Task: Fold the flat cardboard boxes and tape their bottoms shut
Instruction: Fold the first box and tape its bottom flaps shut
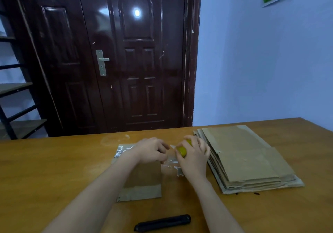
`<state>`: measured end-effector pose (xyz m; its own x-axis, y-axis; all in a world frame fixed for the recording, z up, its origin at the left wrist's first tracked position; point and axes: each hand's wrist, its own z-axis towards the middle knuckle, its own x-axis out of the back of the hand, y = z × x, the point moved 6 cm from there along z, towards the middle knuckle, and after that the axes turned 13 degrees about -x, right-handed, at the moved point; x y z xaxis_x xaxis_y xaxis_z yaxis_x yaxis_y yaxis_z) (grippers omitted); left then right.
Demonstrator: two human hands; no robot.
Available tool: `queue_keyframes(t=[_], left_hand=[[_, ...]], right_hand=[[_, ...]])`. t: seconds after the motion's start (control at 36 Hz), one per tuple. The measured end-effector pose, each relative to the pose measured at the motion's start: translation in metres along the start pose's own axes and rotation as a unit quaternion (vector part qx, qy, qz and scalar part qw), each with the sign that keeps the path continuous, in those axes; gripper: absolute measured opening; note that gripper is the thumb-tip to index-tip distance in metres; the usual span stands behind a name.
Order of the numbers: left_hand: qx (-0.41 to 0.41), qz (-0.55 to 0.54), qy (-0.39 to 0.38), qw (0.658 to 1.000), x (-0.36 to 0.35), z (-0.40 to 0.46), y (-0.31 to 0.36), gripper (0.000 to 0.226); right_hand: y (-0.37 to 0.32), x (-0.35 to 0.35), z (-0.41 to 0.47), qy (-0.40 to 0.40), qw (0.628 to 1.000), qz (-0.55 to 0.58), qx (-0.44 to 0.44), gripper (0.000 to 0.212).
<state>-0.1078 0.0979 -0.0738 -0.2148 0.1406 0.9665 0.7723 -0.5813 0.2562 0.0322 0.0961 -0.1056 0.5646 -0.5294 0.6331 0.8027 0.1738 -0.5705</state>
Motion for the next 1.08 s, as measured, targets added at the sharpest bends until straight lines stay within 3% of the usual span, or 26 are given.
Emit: queue_keyframes(t=[0.28,0.44,0.72,0.89,1.03,1.08], left_hand=[[0.043,0.056,-0.098,0.993,-0.008,0.007,0.006,0.026],[0.032,0.051,-0.042,0.997,-0.008,0.003,0.006,0.03],[0.013,0.048,-0.049,0.998,0.004,-0.007,-0.003,0.021],[-0.01,0.11,-0.022,0.994,0.025,-0.014,0.001,0.026],[-0.013,0.103,0.055,0.993,0.03,-0.021,-0.005,0.024],[-0.024,0.122,0.113,0.986,0.034,-0.024,-0.005,0.038]], right_hand=[[0.006,0.0,0.003,-0.008,0.999,0.01,-0.032,0.008],[0.004,0.001,0.001,-0.011,0.999,0.018,-0.038,0.01],[0.014,0.01,0.004,0.005,0.99,0.111,-0.085,0.003],[0.014,0.017,0.003,0.016,0.982,0.163,-0.096,0.004],[0.014,0.014,0.003,-0.033,0.961,0.243,-0.129,0.004],[0.011,0.016,0.002,-0.045,0.954,0.264,-0.136,0.006]])
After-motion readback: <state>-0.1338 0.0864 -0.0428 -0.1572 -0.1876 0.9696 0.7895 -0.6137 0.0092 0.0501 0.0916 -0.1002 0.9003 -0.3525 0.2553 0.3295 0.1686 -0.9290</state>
